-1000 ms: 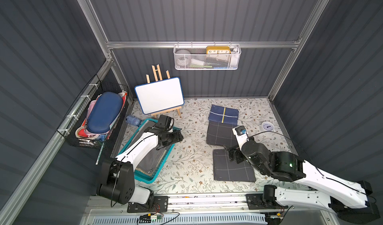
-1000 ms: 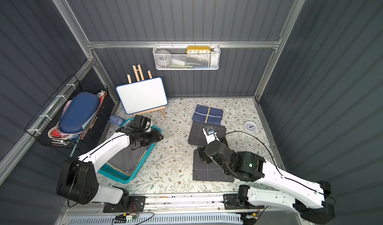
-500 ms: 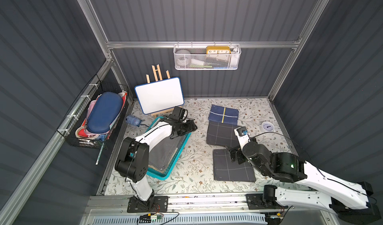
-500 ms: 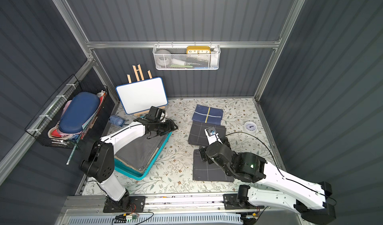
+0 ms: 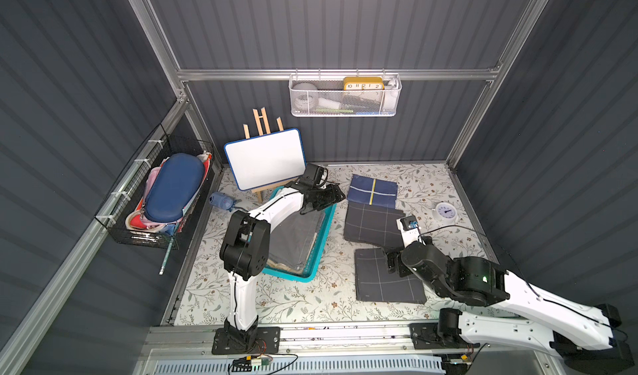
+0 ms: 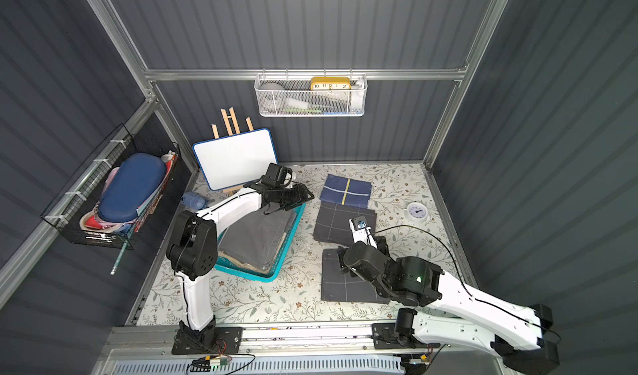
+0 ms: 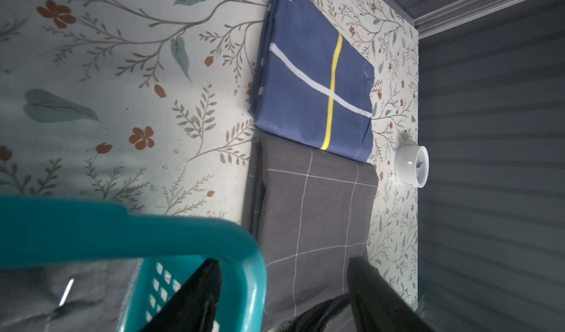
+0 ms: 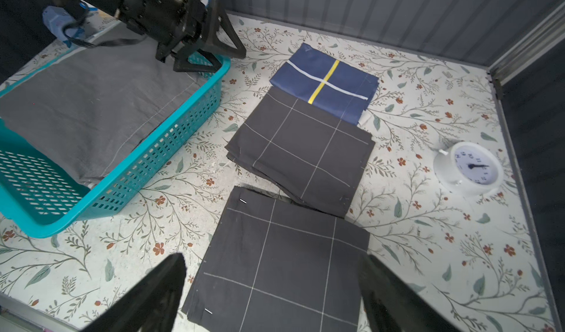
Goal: Put the folded pillowcase in the basket
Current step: Pick up the pillowcase from the center of the board.
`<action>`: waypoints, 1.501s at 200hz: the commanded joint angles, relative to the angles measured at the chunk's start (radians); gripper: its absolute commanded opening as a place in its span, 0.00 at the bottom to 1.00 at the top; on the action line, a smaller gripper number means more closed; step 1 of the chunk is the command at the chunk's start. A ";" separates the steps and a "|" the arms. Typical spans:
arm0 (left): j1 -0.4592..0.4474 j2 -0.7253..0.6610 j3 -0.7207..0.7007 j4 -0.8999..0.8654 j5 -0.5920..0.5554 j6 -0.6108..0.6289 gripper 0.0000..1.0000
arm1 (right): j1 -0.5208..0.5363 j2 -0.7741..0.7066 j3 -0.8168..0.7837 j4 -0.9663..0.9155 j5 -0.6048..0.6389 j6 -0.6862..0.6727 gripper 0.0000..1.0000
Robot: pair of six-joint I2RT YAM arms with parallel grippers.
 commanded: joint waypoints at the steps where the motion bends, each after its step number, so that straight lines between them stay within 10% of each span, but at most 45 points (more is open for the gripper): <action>1: -0.007 -0.120 -0.041 -0.050 0.018 0.044 0.72 | -0.006 -0.016 -0.026 -0.135 0.028 0.187 0.95; 80: -0.007 -0.732 -0.460 -0.081 -0.037 0.183 0.81 | -0.010 0.013 -0.217 -0.069 -0.194 0.486 0.94; 169: -0.006 -1.235 -0.599 -0.261 -0.415 0.219 0.98 | 0.044 0.571 -0.041 0.203 -0.311 0.401 0.91; 300: -0.006 -1.353 -0.636 -0.279 -0.529 0.192 0.99 | -0.010 0.873 0.023 0.180 -0.330 0.422 0.60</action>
